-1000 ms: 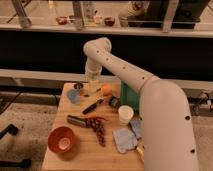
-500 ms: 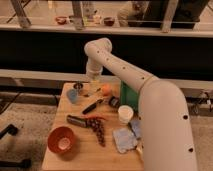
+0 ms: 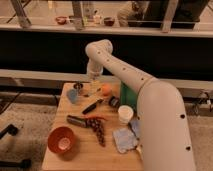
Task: Place fork in purple bowl
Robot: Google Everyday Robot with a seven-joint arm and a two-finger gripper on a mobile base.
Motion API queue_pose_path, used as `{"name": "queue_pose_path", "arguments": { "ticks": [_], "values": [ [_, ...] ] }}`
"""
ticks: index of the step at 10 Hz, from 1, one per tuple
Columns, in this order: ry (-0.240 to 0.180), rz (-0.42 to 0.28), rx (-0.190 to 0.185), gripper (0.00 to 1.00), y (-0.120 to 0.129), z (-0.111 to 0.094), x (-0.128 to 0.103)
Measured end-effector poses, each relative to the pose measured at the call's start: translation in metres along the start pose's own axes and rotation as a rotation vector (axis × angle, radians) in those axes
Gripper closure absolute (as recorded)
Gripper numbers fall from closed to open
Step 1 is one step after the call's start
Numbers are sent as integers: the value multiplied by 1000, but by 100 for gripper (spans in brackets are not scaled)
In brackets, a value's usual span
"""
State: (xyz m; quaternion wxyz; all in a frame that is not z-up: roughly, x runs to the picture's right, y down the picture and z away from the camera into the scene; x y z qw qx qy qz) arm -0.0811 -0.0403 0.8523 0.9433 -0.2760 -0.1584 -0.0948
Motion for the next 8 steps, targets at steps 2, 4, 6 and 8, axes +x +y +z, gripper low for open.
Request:
{"name": "queue_pose_path", "arguments": {
  "ticks": [2,4,6,8],
  "values": [
    [-9,5,-5,20,-2,8,-1],
    [-12,8,-11,20,-4,18,-2],
    [-13,16,-17,20,-7,28,-1],
    [-16,27,-25,20,-10,39,0]
  ]
}}
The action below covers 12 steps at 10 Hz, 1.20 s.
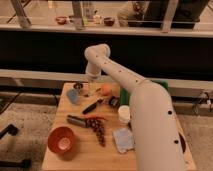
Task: Place fork in purple bowl
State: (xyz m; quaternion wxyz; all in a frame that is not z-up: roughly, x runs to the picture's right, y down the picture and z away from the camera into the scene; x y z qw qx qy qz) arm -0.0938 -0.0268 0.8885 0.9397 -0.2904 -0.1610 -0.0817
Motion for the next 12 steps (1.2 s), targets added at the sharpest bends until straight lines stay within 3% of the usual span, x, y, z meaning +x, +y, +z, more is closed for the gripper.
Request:
{"name": "queue_pose_path", "arguments": {
  "ticks": [12],
  "values": [
    [-25,50,-55,20,-8,61,20]
  ]
}}
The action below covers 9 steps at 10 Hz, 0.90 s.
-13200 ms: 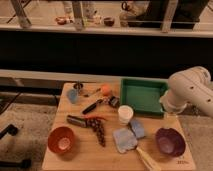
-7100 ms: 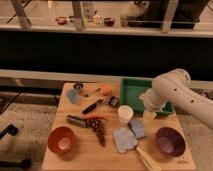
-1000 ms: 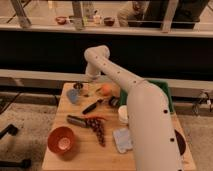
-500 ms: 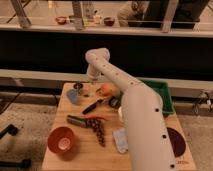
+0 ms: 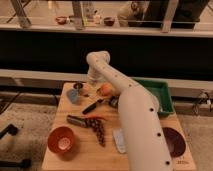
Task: Place fork in purple bowl
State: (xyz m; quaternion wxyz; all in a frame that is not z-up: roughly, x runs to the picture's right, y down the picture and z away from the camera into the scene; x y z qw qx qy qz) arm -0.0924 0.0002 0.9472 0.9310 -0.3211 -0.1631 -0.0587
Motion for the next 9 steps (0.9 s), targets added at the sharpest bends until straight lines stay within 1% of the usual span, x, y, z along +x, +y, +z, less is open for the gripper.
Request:
{"name": "queue_pose_path", "arguments": {
  "ticks": [2,9],
  "values": [
    [-5,6,2,20,-1,13,6],
    [3,28,12,20,-10,39,18]
  ]
}}
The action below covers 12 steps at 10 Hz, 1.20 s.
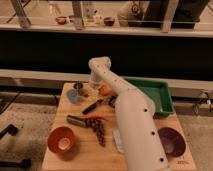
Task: Place fork in purple bowl
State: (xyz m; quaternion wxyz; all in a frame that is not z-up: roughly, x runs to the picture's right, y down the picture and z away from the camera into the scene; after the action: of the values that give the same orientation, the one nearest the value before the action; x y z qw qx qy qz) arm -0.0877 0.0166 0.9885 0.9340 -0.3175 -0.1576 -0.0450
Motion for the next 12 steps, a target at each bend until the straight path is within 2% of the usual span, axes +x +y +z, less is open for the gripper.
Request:
{"name": "queue_pose_path", "arguments": {
  "ticks": [12],
  "values": [
    [13,30,-20,20,-3,24,5]
  ]
}}
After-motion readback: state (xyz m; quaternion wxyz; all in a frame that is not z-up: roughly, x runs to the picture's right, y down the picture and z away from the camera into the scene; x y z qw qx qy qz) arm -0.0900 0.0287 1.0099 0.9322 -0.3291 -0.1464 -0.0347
